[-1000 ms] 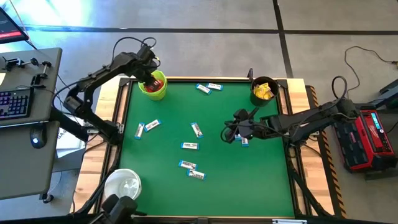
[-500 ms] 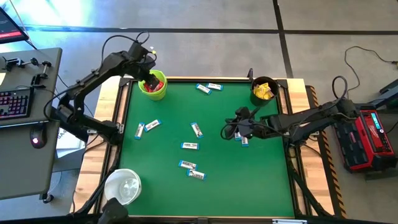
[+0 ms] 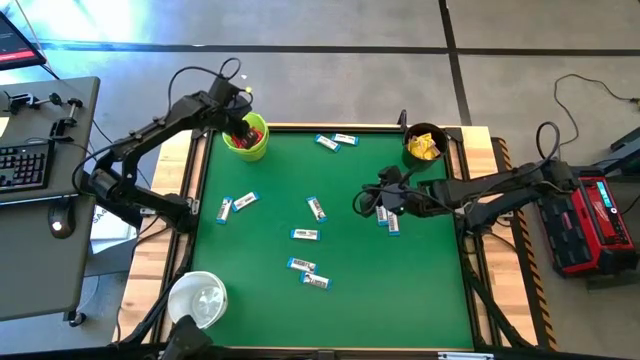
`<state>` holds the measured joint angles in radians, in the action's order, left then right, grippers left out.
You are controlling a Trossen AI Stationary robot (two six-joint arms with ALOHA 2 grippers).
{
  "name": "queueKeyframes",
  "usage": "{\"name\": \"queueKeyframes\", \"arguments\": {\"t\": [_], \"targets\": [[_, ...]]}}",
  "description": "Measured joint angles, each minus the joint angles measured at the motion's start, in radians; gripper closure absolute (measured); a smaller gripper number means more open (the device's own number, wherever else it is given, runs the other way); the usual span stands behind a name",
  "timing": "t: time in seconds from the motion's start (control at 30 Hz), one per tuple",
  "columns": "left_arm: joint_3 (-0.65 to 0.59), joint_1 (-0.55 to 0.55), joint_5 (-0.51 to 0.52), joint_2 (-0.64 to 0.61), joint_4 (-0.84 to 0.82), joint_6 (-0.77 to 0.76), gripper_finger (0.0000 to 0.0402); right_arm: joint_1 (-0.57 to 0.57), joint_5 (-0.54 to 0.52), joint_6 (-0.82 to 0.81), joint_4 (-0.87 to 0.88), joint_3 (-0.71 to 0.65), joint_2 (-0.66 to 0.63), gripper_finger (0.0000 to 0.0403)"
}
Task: Sort candy by brand, put in halloween buckets
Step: Put the white chocolate into the white bucket
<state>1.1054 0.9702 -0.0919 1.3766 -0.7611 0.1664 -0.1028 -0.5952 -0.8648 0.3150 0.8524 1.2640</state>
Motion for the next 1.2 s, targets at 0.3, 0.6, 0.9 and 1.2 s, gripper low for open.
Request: {"name": "queueKeyframes", "arguments": {"t": [0.3, 0.6, 0.9, 1.2], "targets": [[-0.052, 0.042, 0.004, 0.0, 0.03, 0.029, 0.0401, -0.001, -0.004, -0.043, -0.001, 0.0, 0.0, 0.0403], [-0.06, 0.072, 0.003, 0.001, 0.054, 0.047, 0.0401, -0.001, -0.053, 0.021, -0.001, 0.0, 0.0, 0.0403], [-0.06, 0.063, -0.003, -0.04, 0.026, 0.021, 0.0401, -0.001, 0.018, -0.017, 0.033, 0.0, 0.0, 0.0403], [-0.059, 0.041, -0.025, -0.119, -0.006, 0.007, 0.0401, 0.001, 0.087, 0.064, 0.055, 0.0, 0.0, 0.0403]]}}
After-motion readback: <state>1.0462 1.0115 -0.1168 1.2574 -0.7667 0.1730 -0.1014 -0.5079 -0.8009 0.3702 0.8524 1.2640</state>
